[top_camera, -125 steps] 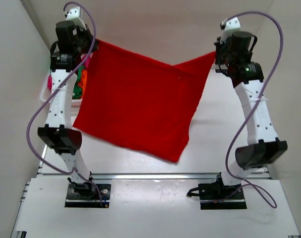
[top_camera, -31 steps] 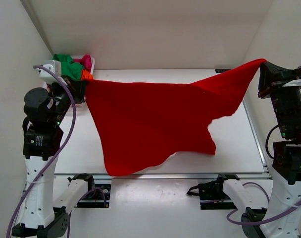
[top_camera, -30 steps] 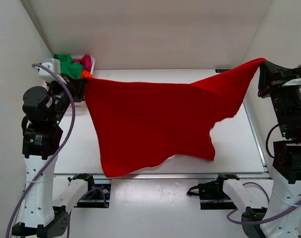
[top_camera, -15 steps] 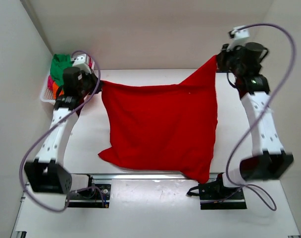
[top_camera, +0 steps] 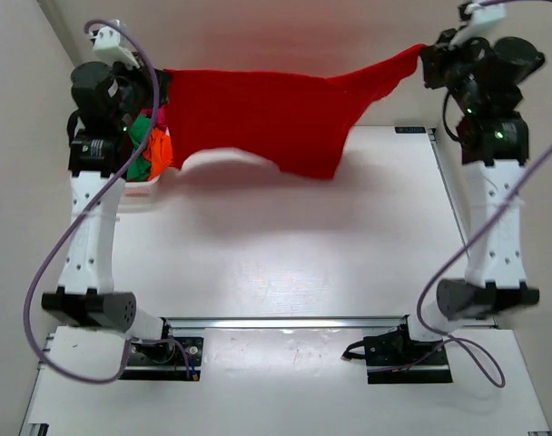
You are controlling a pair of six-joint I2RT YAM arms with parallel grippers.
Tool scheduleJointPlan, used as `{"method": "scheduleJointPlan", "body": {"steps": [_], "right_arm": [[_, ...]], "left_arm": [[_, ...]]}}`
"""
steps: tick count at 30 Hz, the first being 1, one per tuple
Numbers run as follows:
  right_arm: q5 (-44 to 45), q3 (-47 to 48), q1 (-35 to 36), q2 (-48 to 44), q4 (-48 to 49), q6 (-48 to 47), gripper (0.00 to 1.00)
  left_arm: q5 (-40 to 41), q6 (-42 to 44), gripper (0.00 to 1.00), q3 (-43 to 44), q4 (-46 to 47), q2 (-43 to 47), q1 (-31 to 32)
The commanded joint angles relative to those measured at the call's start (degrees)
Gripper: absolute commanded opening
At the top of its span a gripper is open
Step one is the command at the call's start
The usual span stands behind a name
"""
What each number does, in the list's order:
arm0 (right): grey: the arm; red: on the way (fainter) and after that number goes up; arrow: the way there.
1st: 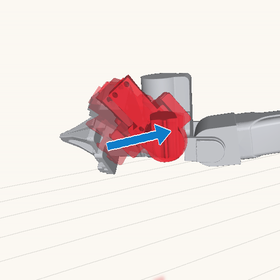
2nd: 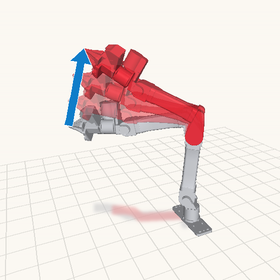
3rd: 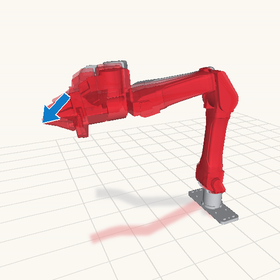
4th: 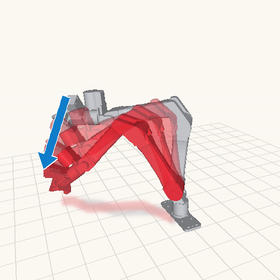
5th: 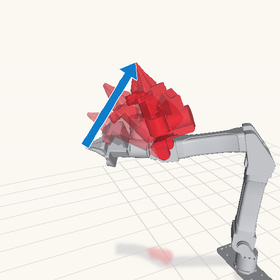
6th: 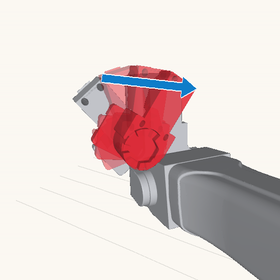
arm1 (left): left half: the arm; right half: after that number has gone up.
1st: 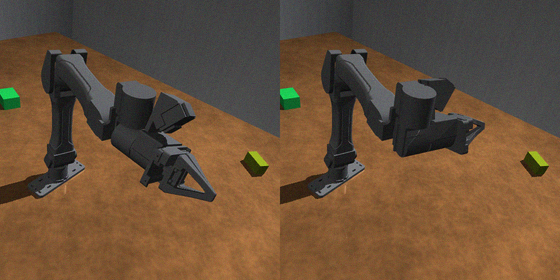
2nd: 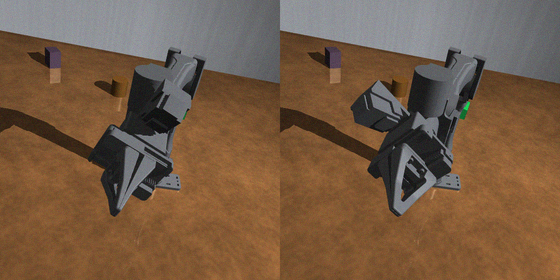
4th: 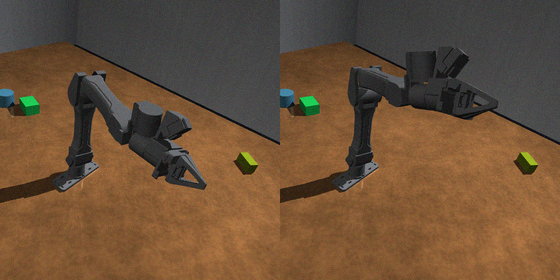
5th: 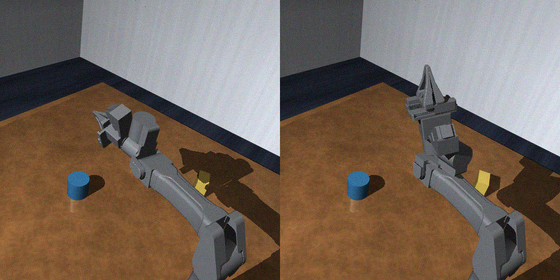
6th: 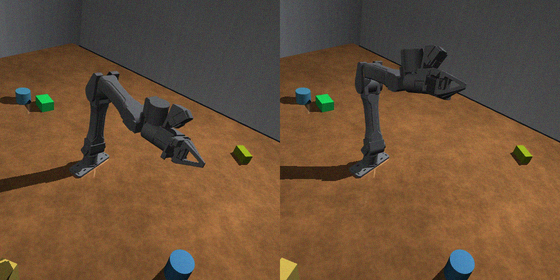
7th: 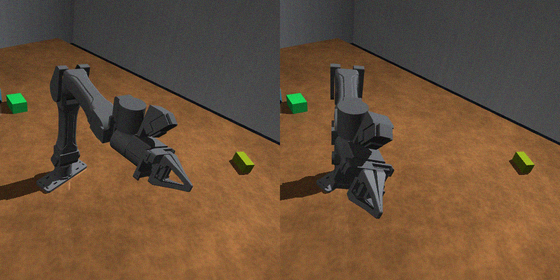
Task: Fold and stack the t-shirts
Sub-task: Flatten out the tshirt, then fold the flattened tshirt in 1/3 of the way
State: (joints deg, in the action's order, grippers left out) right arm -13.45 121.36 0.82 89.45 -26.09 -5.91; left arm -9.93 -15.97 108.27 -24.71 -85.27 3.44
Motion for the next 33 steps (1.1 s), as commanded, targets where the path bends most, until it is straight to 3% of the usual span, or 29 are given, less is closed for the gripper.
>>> {"method": "scheduleJointPlan", "body": {"steps": [1,6,10,14,17,24,28,33], "right_arm": [[-0.17,-9.87,-0.73,-7.59,3.76,0.64,0.0],[1.67,-26.86,0.32,-19.02,4.47,-0.24,0.0],[0.19,-42.91,-0.73,-27.63,3.5,3.44,0.0],[6.14,-59.18,1.81,-35.55,0.96,8.52,0.0],[7.55,-66.93,3.92,-41.79,-1.23,12.84,0.0],[3.0,-70.91,4.89,-44.28,-12.83,12.51,0.0],[3.7,-73.8,8.75,-46.65,-17.93,14.17,0.01],[0.72,-76.98,9.63,-47.87,-18.66,14.44,0.0]], "left_arm": [[-0.61,0.24,0.0,-9.26,-0.87,6.42,0.16],[-1.05,-0.29,0.0,-26.68,0.72,16.78,0.51],[0.0,-1.78,0.0,-45.81,2.03,26.18,2.27],[2.54,-4.42,0.0,-63.14,2.65,34.45,5.68],[4.39,-6.53,0.0,-70.19,1.25,39.73,7.63],[5.98,-7.85,0.0,-75.3,-7.18,45.28,6.66],[12.56,-12.41,0.0,-75.31,-10.17,48.36,13.33],[11.77,-17.07,0.0,-76.01,-12.99,48.27,10.18]]}}
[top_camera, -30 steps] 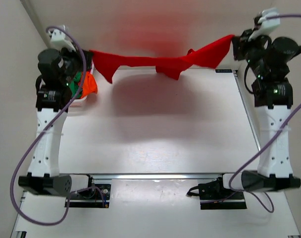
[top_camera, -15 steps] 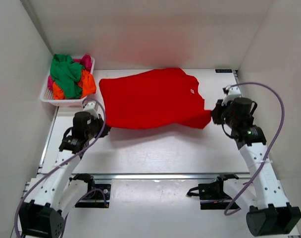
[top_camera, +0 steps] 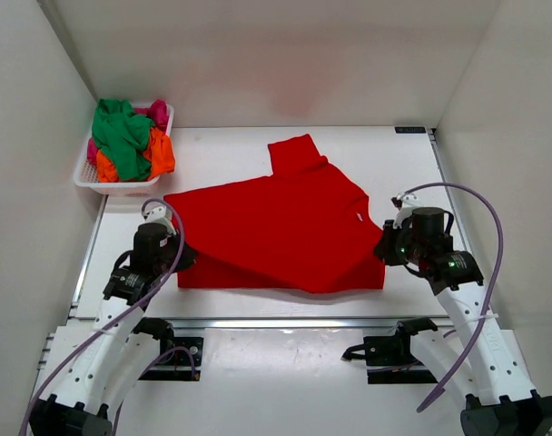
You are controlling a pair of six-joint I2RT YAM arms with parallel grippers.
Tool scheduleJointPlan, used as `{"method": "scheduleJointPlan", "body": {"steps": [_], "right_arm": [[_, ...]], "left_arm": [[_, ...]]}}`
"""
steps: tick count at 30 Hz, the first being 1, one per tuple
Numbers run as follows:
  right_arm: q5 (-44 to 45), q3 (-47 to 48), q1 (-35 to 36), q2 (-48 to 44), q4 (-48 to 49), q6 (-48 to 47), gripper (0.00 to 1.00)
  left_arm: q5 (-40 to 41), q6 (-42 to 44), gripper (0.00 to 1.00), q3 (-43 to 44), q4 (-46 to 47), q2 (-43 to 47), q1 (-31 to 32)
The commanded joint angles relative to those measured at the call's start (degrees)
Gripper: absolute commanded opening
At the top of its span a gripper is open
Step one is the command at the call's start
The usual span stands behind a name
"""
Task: Fold and stack the t-shirts
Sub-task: Fold the flattened tshirt in 1/3 of the way
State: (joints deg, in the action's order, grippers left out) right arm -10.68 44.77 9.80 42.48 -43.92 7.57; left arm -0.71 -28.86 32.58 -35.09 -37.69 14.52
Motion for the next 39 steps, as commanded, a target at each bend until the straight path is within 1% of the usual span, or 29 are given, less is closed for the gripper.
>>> {"method": "scheduleJointPlan", "body": {"steps": [1,5,7,11,15,16,18,21,27,30,36,39], "right_arm": [[-2.07,-0.65,0.83,-0.65,-0.21,1.39,0.0],[-4.7,-1.27,0.75,3.22,1.81,-0.36,0.0],[-4.35,-1.97,2.23,5.32,4.18,-0.98,0.01],[-6.63,-1.79,0.4,9.28,8.14,-2.74,0.0],[-6.11,0.31,-0.05,13.94,12.09,-2.83,0.0],[-6.28,0.4,-0.31,15.34,12.54,-3.44,0.01],[-6.9,2.23,-0.92,16.58,14.21,-3.62,0.0],[-7.69,5.49,-2.07,21.31,17.28,-3.79,0.0],[-6.99,10.5,-0.32,27.3,20.1,-4.85,0.0],[-7.16,12.44,0.13,30.2,21.42,-5.63,0.0],[-6.55,17.17,1.8,35.64,22.83,-7.13,0.0],[-6.28,19.56,1.97,38.72,22.56,-9.33,0.0]], "left_arm": [[2.38,-5.05,0.0,-0.84,-3.05,0.78,-1.16],[3.7,-9.63,0.0,-3.57,-4.36,4.73,-0.99],[4.48,-11.73,0.0,-4.54,-5.33,8.06,-1.25],[8.08,-15.16,0.0,-5.16,-7.44,10.79,0.15],[7.57,-15.53,0.0,-7.0,-8.76,13.61,-2.12],[7.83,-15.78,0.0,-6.91,-8.59,13.78,-1.78],[8.79,-16.22,0.0,-6.57,-9.11,13.44,-1.52],[8.53,-15.96,0.0,-6.66,-8.68,10.54,-1.43],[9.15,-15.96,0.0,-6.39,-9.38,8.61,-0.38],[11.07,-15.52,0.0,-5.59,-10.35,7.37,-0.2],[11.88,-15.35,0.0,-4.8,-9.29,4.56,-1.07],[13.45,-15.26,0.0,-4.28,-8.5,2.28,-0.2]]}}
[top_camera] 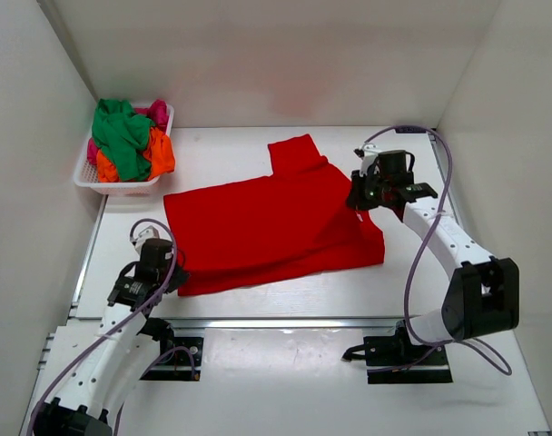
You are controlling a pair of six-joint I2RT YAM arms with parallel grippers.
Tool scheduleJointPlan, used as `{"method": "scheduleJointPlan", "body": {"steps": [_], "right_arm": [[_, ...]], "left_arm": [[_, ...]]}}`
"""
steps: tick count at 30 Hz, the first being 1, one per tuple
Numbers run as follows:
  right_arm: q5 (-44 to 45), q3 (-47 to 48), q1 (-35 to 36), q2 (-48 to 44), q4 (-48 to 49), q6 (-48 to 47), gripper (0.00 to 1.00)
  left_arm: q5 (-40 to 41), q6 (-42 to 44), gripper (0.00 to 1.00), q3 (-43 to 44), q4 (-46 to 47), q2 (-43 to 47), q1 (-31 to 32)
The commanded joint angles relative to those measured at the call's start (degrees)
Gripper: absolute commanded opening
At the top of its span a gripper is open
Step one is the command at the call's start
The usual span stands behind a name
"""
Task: Fold and stack the t-shirts
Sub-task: Fold the flattened tshirt in 1/3 of the way
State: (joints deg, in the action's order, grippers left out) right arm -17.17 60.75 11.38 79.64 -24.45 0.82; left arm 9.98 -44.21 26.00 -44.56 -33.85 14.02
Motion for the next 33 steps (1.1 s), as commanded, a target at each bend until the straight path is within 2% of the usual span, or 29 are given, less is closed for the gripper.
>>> {"method": "scheduleJointPlan", "body": {"steps": [1,5,11,16,27,31,33], "right_arm": [[-0.23,4.19,0.4,2.01,3.09,-2.84,0.0],[-0.85,5.6,-0.04,4.65,3.35,-3.72,0.01],[-1.11,7.89,0.84,9.57,3.79,-4.42,0.0],[-1.46,10.09,1.1,13.26,5.2,-4.51,0.0],[-1.73,15.79,1.54,20.9,6.61,-4.86,0.01],[0.99,20.27,1.89,24.42,6.52,-5.91,0.03],[3.35,22.12,1.72,25.13,6.95,-6.35,0.21]], "left_arm": [[2.85,0.0,0.0,2.74,1.05,-1.75,0.39],[3.03,0.08,0.0,2.39,2.01,-4.12,-1.36],[4.61,-0.44,0.0,1.95,3.07,-5.53,-1.45],[7.24,0.7,0.0,3.71,4.74,-10.09,-0.57],[7.16,2.81,0.0,3.7,7.99,-15.8,-2.68],[9.52,3.95,0.3,6.07,7.74,-20.54,-1.55],[10.5,5.43,0.45,7.04,7.38,-21.61,-1.8]]}}
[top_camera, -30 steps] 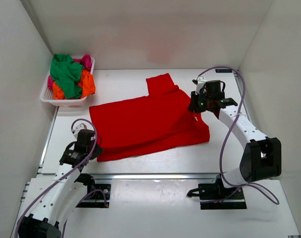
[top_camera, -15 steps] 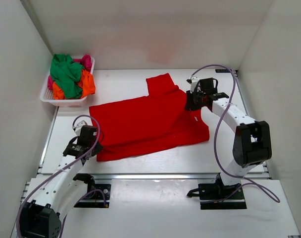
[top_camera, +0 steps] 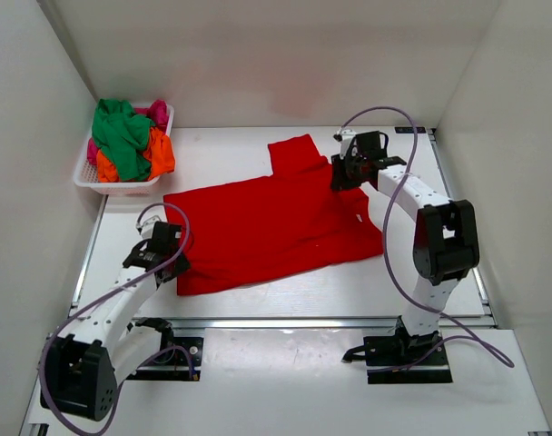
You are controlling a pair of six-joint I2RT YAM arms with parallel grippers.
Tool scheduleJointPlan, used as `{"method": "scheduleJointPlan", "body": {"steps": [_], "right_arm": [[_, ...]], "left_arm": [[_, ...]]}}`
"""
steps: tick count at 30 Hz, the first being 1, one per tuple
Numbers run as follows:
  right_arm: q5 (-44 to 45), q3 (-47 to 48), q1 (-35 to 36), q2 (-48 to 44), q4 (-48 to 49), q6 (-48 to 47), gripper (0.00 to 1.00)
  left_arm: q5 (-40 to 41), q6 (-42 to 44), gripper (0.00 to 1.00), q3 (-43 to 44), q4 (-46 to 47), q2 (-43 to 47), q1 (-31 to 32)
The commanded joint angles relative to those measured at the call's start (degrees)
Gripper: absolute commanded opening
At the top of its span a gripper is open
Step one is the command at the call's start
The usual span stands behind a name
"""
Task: Fold and stack the t-shirts
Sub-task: Fold the flattened tshirt in 1/3 of the way
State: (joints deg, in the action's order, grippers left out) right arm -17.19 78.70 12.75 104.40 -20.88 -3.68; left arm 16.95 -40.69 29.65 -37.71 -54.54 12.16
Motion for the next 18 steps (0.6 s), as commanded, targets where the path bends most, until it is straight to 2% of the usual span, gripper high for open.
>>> {"method": "scheduleJointPlan", "body": {"steps": [1,2,3,6,9,11,15,18], "right_arm": [[4.96,5.58,-0.27,0.89,3.39,-1.77,0.27],[5.5,6.37,-0.36,0.89,3.39,-1.51,0.48],[6.98,7.34,-0.62,0.72,3.31,-1.42,0.55],[9.45,7.7,-3.34,-1.73,2.61,0.77,0.62],[9.98,5.77,-5.1,-4.72,-1.16,1.75,0.61],[9.99,-0.61,-6.07,-8.58,-2.49,3.32,0.58],[9.63,-12.49,-6.16,-15.7,-1.44,5.79,0.53],[9.11,-18.12,-5.46,-18.79,0.13,5.35,0.46]], "left_arm": [[3.44,2.97,0.55,4.62,0.71,-0.57,-0.9],[3.27,3.07,0.61,5.06,0.71,-0.82,-2.57],[3.18,4.98,0.64,6.55,0.8,-0.48,-2.58],[2.65,8.94,0.67,12.43,-1.83,-1.7,-4.87],[0.55,12.02,0.62,16.66,-8.51,-5.9,-2.5],[-4.45,11.78,0.6,14.58,-11.5,-7.59,0.04],[-8.85,5.9,0.49,6.84,-7.13,-3.39,5.32],[-9.66,4.66,0.45,4.63,-3.78,-1.97,4.89]]}}
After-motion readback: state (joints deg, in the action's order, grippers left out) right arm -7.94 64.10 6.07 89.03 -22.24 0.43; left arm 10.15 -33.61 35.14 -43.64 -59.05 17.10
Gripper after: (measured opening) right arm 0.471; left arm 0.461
